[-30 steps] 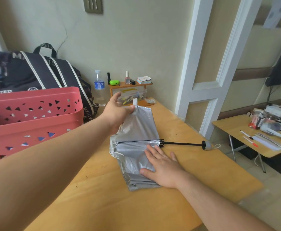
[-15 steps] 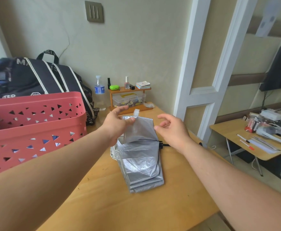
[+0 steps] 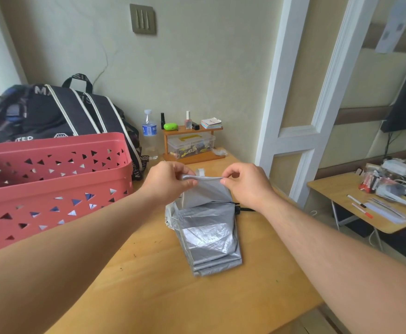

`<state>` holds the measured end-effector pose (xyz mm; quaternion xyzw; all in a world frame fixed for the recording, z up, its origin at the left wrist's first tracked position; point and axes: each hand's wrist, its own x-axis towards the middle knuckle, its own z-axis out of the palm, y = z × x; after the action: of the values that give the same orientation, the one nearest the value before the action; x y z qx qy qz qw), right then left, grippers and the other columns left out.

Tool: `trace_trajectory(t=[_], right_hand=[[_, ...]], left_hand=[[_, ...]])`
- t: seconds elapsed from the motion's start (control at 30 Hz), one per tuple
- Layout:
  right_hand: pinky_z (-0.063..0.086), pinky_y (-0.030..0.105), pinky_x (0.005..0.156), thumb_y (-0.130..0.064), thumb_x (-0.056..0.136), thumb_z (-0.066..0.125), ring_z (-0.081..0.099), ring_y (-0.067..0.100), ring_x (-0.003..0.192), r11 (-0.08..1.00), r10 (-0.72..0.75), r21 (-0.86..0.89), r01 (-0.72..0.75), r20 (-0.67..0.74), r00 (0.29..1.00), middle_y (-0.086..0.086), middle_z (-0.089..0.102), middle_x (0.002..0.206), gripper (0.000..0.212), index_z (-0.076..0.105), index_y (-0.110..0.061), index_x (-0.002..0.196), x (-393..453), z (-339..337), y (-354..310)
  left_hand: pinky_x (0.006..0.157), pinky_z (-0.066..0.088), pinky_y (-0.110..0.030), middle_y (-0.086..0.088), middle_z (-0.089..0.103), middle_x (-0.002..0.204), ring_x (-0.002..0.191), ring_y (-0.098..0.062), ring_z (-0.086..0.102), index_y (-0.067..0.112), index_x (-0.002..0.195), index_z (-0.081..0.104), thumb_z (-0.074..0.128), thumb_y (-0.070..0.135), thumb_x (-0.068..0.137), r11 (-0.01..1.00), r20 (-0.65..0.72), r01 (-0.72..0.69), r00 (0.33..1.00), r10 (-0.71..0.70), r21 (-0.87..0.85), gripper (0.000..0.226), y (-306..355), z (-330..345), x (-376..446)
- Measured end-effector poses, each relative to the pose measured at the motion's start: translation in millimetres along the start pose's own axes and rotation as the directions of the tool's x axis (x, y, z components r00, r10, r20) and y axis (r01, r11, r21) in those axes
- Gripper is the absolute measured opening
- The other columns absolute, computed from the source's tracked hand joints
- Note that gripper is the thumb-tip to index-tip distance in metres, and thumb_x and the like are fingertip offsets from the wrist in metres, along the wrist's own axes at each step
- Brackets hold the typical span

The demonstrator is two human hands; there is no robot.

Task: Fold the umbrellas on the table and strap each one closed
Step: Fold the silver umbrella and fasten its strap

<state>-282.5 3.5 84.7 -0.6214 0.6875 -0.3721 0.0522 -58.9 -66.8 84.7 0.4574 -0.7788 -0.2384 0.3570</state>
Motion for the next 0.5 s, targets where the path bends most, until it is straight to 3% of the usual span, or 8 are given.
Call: trace_trajectory(t=[0.07,0.17,0.3,0.43,0.5], right_hand=[[0.039,0.023,0.079,-0.029,0.092,0.076,0.06,0.006,0.096,1.0,0.0,0.02,0.0,0.003,1.0,-0.02,0.066,0.091,0.005,0.074,-0.031,0.089,-4,-1,-1],[0.042,0.022,0.078,-0.028,0.091,0.076,0.063,0.001,0.094,0.999,-0.025,0.038,0.024,0.025,0.999,-0.02,0.069,0.09,0.012,0.071,-0.035,0.082,-18,-3,4],[0.038,0.01,0.058,-0.027,0.091,0.077,0.055,-0.006,0.062,0.997,-0.08,0.015,0.078,0.169,0.982,-0.023,0.066,0.082,0.007,0.075,-0.033,0.086,-51,-5,17],[0.048,0.024,0.087,-0.021,0.086,0.079,0.06,0.001,0.093,0.979,-0.192,-0.023,0.205,0.267,0.944,-0.015,0.072,0.089,0.009,0.077,-0.029,0.083,-79,12,29],[0.045,0.024,0.091,-0.018,0.086,0.078,0.059,0.006,0.097,0.964,-0.241,-0.028,0.264,0.326,0.914,-0.013,0.073,0.09,0.007,0.077,-0.025,0.084,-88,23,37]], left_hand=[[0.061,0.041,-0.025,0.01,0.057,0.075,0.069,-0.009,0.054,0.035,0.084,0.076,0.086,0.041,0.083,0.999,0.005,-0.029,1.0,0.028,0.036,0.012,0,0,-4],[0.082,0.05,-0.029,0.013,0.066,0.097,0.092,-0.006,0.062,0.038,0.081,0.075,0.085,0.048,0.081,0.995,0.067,-0.102,0.993,0.1,0.025,0.015,-1,-2,-15],[0.093,0.053,-0.031,0.023,0.074,0.092,0.093,-0.001,0.069,0.034,0.083,0.075,0.08,0.06,0.08,0.988,0.332,-0.146,0.935,0.121,0.052,0.027,-5,-4,-35],[0.09,0.056,-0.036,0.015,0.074,0.088,0.091,-0.007,0.067,0.038,0.084,0.074,0.083,0.056,0.081,0.974,0.498,-0.162,0.865,0.063,0.156,0.02,-18,6,-44],[0.09,0.056,-0.038,0.01,0.074,0.088,0.089,-0.012,0.066,0.038,0.083,0.074,0.084,0.052,0.081,0.974,0.548,-0.157,0.835,0.042,0.166,0.017,-24,13,-51]])
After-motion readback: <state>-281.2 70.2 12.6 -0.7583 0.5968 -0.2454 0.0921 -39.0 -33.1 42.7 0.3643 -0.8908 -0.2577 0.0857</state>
